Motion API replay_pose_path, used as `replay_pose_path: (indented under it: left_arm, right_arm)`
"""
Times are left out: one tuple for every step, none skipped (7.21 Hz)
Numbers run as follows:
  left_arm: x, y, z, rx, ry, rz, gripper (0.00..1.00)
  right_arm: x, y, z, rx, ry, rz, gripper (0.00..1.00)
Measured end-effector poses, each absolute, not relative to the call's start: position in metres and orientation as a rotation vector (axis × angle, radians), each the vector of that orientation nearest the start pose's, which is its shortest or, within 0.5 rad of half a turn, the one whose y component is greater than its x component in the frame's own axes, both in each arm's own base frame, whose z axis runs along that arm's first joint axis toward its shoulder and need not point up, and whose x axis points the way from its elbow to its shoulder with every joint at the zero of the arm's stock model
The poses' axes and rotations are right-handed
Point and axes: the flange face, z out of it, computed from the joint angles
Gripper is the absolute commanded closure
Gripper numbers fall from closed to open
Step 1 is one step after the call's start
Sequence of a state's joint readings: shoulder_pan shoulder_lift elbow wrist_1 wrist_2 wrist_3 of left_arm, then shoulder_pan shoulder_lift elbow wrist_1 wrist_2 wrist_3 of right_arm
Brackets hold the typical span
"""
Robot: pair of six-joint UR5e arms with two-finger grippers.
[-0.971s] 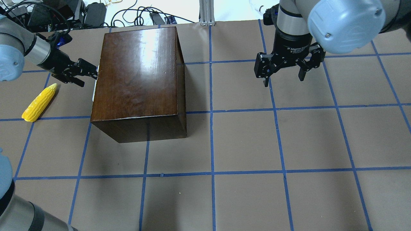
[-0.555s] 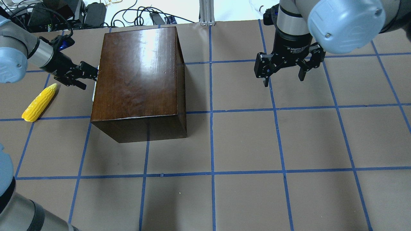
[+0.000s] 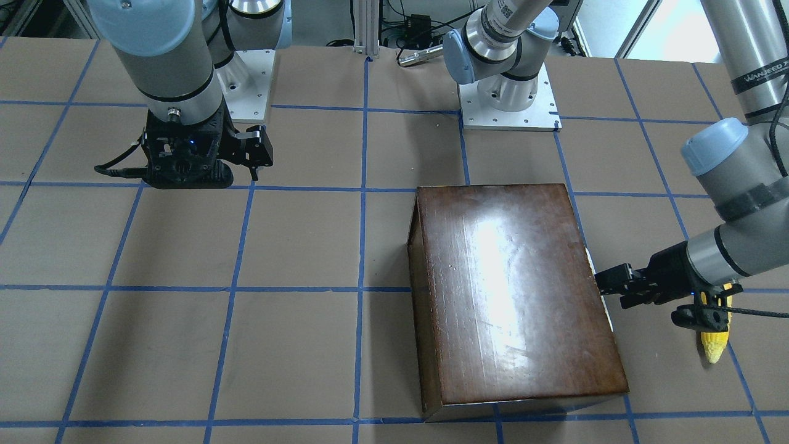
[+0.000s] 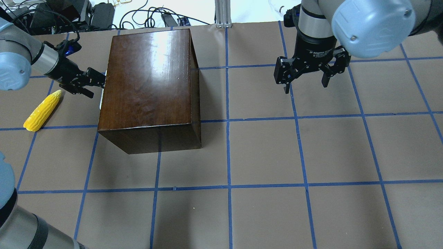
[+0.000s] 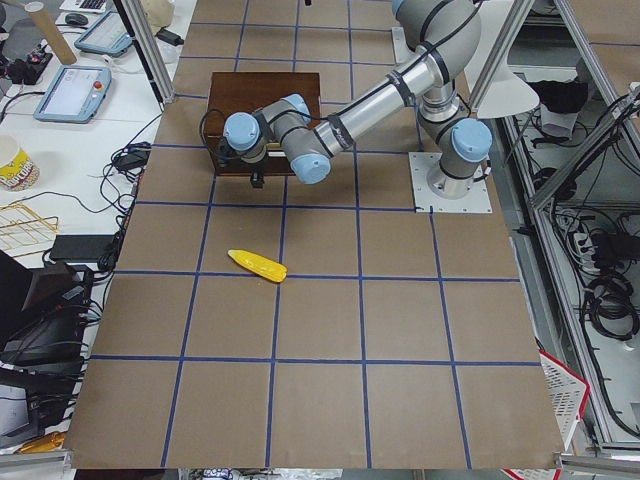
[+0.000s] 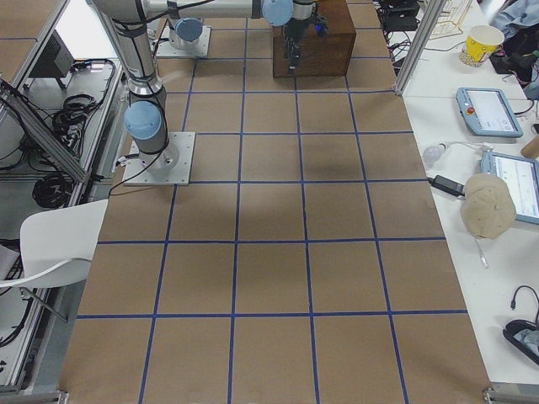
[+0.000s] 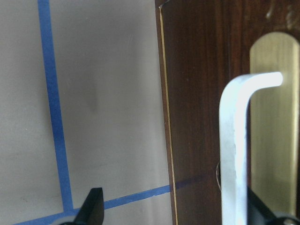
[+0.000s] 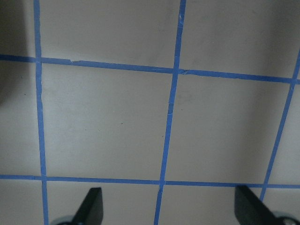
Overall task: Open drawer and put corn inside
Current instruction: 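Lower the left gripper onto the white drawer handle and grasp it, then pull the drawer handle away from the cabinet with the left gripper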
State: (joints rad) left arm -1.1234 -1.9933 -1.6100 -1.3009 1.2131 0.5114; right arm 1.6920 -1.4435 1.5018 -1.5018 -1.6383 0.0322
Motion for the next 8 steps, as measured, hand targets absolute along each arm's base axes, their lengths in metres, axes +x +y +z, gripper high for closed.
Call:
replay_pose_path:
  left_arm:
    - [0.112,-0.619,0.264,0.049,3.545,0.008,0.0]
    - [0.113,-0.62,0.263,0.047,3.544,0.009,0.0]
    - [0.115,-0.621,0.263,0.046,3.542,0.01,0.0]
    - [0.117,-0.621,0.263,0.04,3.541,0.008,0.0]
    - [0.122,-0.621,0.264,0.039,3.539,0.001,0.0]
    - [0.13,-0.62,0.264,0.047,3.534,-0.007,0.0]
    - [0.137,-0.619,0.264,0.056,3.522,-0.009,0.0]
    - [0.142,-0.618,0.264,0.06,3.508,-0.011,0.0]
  right_arm:
    - [0.19,-0.513,0.45,-0.15,3.209,0.196,0.0]
    - [0.19,-0.513,0.45,-0.15,3.209,0.196,0.0]
    - [0.19,-0.513,0.45,-0.15,3.209,0.196,0.0]
    - [0.19,-0.513,0.45,-0.15,3.209,0.196,0.0]
    - [0.19,-0.513,0.45,-0.15,3.209,0.196,0.0]
    - [0.19,-0.513,0.45,-0.15,3.209,0.196,0.0]
    - [0.19,-0.513,0.45,-0.15,3.209,0.196,0.0]
    - [0.19,-0.513,0.45,-0.15,3.209,0.196,0.0]
